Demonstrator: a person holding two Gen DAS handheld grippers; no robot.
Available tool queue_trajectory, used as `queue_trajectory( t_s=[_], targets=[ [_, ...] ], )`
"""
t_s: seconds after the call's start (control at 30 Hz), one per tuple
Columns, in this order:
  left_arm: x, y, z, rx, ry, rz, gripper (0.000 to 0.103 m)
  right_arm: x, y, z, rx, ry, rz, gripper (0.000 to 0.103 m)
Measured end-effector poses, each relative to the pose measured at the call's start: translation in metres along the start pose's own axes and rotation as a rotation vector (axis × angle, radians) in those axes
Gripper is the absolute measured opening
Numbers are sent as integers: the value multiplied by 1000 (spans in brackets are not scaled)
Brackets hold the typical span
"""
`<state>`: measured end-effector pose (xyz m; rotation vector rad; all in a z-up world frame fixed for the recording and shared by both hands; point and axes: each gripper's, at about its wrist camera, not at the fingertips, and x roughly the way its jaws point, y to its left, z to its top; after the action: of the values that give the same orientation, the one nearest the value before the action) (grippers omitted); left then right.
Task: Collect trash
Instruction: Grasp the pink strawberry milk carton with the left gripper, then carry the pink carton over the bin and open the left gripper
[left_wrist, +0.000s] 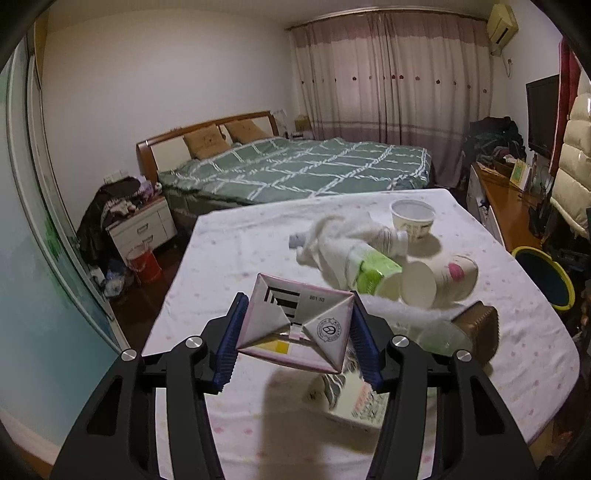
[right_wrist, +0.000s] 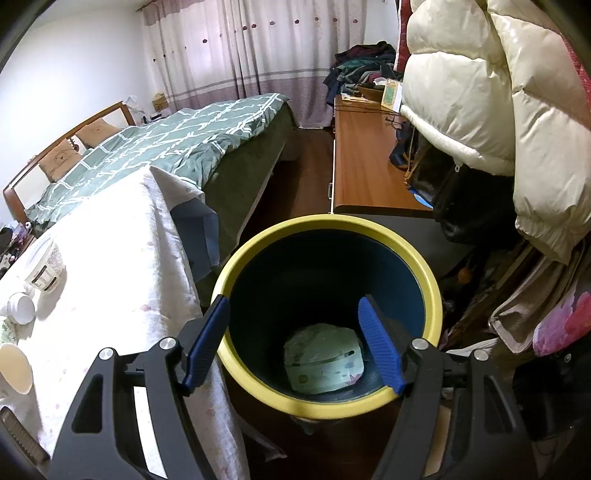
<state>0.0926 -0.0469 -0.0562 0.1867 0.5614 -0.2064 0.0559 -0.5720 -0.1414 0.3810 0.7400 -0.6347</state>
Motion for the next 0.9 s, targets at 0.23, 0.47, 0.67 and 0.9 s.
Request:
queue_trajectory(
  t_s=[0.23, 0.47, 0.67, 0.9],
  targets=[
    [3, 5, 20, 0, -32, -5, 53, -6, -2, 0, 12, -10, 18, 68],
    [-26, -20, 63, 60, -106, -69, 53, -19, -11, 1, 30, -34, 37, 68],
    [-42, -77, 95, 137, -147, -216, 53, -28, -30, -3, 44, -55, 25, 68],
    [-37, -182, 114, 240, -135, -453, 53, -42, -60, -10, 53, -65, -7, 68]
  ],
)
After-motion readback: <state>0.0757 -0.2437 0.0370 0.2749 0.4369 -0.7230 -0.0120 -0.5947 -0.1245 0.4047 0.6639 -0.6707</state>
